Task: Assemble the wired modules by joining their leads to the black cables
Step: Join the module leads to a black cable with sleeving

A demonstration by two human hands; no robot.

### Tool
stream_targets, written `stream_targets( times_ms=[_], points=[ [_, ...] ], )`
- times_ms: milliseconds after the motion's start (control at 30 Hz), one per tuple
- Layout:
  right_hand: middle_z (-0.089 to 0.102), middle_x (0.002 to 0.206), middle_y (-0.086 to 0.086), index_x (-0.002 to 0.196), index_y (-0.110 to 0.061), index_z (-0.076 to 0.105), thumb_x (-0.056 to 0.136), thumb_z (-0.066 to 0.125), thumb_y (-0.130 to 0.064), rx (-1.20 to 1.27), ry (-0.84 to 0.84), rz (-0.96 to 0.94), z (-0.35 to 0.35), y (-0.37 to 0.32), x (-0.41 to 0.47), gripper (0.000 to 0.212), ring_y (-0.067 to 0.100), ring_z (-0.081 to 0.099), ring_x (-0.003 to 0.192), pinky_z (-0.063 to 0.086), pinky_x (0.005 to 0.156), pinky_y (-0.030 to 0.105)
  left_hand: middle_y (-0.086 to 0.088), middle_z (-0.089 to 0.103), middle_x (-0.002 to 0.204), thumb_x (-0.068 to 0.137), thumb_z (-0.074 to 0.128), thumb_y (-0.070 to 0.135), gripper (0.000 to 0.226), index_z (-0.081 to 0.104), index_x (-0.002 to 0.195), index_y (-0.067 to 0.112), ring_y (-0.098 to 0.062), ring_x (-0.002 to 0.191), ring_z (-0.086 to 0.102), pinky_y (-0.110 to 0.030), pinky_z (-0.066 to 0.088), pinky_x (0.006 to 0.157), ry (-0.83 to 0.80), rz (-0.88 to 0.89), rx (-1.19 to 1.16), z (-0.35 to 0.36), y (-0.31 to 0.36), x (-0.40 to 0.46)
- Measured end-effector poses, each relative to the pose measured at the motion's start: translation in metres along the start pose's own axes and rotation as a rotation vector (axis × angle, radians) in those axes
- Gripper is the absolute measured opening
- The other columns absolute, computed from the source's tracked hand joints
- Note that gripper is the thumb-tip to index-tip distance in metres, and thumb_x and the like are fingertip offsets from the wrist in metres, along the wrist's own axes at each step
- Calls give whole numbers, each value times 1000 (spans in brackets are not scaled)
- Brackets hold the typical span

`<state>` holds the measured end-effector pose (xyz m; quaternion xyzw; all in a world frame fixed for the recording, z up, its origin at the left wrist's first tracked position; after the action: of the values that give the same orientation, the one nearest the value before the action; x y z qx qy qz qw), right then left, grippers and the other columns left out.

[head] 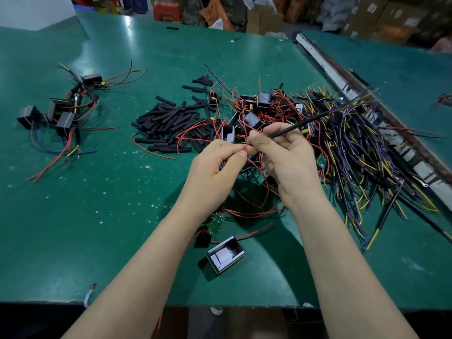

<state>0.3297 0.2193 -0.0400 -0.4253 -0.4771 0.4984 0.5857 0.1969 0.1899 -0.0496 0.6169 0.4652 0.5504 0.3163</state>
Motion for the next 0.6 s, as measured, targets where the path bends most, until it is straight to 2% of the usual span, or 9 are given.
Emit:
stream_targets(
  times_ms=[67,167,333,467,600],
  points=[
    [61,69,8,81,-20,56,81,73,-6,-27,23,-13,-2,-1,1,22,3,41,40,31,41,14,0,64,94,89,57,23,20,70,105,24,-7,86,57,-10,41,81,-12,30,44,0,2,-1],
    [53,53,-6,79,-18,56,81,73,-4,-5,33,-15,-3,-1,1,22,5,37,39,31,41,15,13,66,82,87,67,16,17,66,96,31,0,77,58,-9,42,76,-11,26,9,-2,1,-2],
    [57,66,4,80,-19,57,82,72,-7,-7,-10,20,1,1,-1,20,4,37,39,29,40,15,14,61,67,82,73,13,26,56,93,29,8,68,54,-4,37,68,29,-35,-97,-4,-1,-1],
    [55,84,20,82,-18,57,84,70,-6,24,-38,66,2,3,0,18,6,34,40,28,39,16,14,61,63,82,72,15,22,60,91,31,4,65,54,-8,40,67,16,-107,-145,-4,-6,0],
    [57,90,22,83,-19,57,84,69,-6,26,-58,88,3,6,0,17,5,34,41,28,39,15,12,58,63,83,71,12,16,66,86,27,-1,63,52,-10,42,65,36,-183,-227,-5,-12,0]
  ],
)
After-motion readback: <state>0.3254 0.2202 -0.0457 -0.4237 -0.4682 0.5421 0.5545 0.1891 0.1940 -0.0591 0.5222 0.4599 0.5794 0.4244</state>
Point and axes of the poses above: each hand's wrist, its own x-axis towards the middle knuckle, its own z-axis out of the palm, y = z × x, the point moved 6 cm from there along x, towards the middle knuckle
